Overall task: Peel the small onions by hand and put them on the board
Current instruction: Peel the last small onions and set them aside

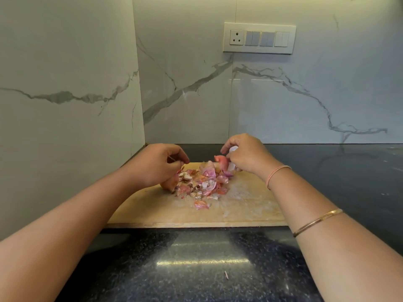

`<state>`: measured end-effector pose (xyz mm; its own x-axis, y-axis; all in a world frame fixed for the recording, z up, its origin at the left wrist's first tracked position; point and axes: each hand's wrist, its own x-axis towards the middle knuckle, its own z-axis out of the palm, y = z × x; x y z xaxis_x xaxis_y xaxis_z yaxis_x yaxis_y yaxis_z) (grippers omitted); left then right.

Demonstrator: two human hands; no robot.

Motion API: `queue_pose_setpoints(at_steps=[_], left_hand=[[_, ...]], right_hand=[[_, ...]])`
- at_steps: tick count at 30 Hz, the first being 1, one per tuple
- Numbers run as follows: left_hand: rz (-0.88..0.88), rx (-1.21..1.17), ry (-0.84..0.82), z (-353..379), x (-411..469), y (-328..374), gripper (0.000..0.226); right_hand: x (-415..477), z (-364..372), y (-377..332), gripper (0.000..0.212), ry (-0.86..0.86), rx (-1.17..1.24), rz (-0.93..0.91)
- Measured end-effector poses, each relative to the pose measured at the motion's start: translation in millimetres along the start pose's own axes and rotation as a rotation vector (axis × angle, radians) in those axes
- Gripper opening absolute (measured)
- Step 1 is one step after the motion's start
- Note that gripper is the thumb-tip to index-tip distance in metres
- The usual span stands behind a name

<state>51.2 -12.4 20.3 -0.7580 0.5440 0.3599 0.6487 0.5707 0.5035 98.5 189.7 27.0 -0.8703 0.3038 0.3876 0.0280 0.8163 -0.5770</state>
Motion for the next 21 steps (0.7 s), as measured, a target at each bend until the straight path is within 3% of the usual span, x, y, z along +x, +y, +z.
queue_pose_setpoints(at_steps=[4, 8, 10, 13, 18, 21], left_hand=[[0.0, -0.006, -0.014, 1, -1, 1, 0.018], [0.005, 0.003, -0.013, 2, -1, 1, 0.018], [0.006, 0.008, -0.012, 2, -1, 1, 0.018], [-0.004, 0.006, -0.019, 1, -1, 1, 0.017], [-0.005, 0.019, -0.009, -2, 1, -1, 0.016], [-0.015, 0.042, -0.024, -6, 3, -3, 0.014]], right_hand=[[-6, 7, -5, 0.013, -0.097, -0.029, -0.031], [-13, 23, -12, 0.05, -0.257, -0.1, -0.077], [-13, 32, -14, 0.041, -0.303, -0.169, -0.119], [-15, 37, -16, 0.026, -0.303, -0.117, -0.166], [-14, 27, -15, 0.034, -0.212, 0.033, -0.205], [-12, 23, -13, 0.041, -0.266, 0.086, -0.186]])
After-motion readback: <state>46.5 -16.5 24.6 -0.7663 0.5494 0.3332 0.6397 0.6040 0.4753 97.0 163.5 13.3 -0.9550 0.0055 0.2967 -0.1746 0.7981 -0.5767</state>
